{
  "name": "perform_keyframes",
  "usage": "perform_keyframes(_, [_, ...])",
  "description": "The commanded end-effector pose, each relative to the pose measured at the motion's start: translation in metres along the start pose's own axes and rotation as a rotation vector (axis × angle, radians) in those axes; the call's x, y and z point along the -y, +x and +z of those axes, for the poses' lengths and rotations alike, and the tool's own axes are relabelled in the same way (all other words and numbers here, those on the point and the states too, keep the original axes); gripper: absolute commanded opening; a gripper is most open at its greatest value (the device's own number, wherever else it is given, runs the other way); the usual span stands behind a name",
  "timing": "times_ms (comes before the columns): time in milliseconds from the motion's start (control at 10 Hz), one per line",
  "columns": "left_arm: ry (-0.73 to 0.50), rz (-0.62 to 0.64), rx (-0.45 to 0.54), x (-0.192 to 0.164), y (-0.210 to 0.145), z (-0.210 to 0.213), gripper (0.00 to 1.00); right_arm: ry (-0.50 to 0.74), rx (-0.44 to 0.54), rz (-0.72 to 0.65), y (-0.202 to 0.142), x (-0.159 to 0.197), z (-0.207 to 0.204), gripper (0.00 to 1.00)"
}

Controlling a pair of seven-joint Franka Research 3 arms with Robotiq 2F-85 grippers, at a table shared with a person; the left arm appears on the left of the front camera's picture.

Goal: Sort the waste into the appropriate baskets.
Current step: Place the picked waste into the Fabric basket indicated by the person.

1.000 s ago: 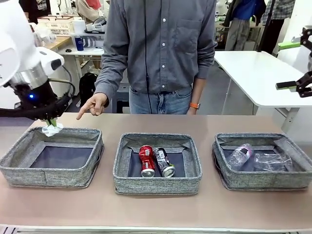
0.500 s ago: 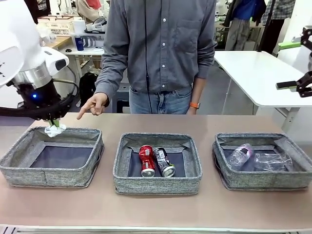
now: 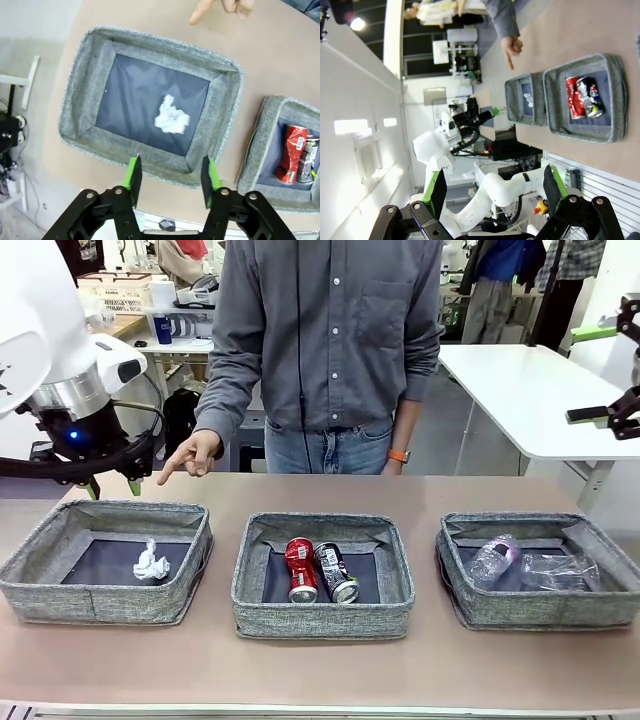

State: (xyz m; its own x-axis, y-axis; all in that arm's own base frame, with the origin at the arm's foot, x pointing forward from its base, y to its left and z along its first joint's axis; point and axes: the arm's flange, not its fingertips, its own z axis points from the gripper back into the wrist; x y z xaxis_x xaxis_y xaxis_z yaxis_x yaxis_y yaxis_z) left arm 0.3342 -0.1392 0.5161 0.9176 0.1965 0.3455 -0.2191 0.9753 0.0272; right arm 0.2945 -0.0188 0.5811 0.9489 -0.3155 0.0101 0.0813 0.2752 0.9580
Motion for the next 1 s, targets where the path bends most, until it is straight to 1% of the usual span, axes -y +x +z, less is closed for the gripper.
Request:
perform_keyframes(0, [-0.004, -0.008, -0.002, -0.005, 0.005, 0.003, 1.0, 0.015, 0.016, 0.005, 0.002, -0.002, -0.002, 1.0])
perform_keyframes(300, [-0.01, -0.024, 0.004, -0.007, 0.006, 0.004, 1.0, 0.015, 0.016, 0.005, 0.002, -0.002, -0.002, 1.0])
perform_keyframes(400, [-0.041, -0.034, -0.004, -0.007, 0.007, 0.008, 1.0, 0.015, 0.016, 0.005, 0.002, -0.002, -0.002, 1.0])
perform_keyframes(500, [-0.153, -0.051, -0.089, -0.006, 0.009, 0.018, 1.0, 0.015, 0.016, 0.005, 0.002, -0.002, -0.002, 1.0])
perform_keyframes(600, [-0.286, -0.066, -0.225, -0.007, 0.014, 0.037, 1.0, 0.015, 0.016, 0.005, 0.002, -0.002, -0.002, 1.0])
perform_keyframes(700, [-0.499, -0.025, -0.385, -0.012, 0.022, 0.053, 1.0, 0.015, 0.016, 0.005, 0.002, -0.002, -0.002, 1.0])
perform_keyframes(800, [-0.784, -0.001, -0.499, -0.022, 0.028, 0.064, 1.0, 0.015, 0.016, 0.005, 0.002, -0.002, -0.002, 1.0])
perform_keyframes(900, [-0.988, 0.034, -0.566, -0.031, 0.032, 0.069, 1.0, 0.015, 0.016, 0.005, 0.002, -0.002, -0.002, 1.0])
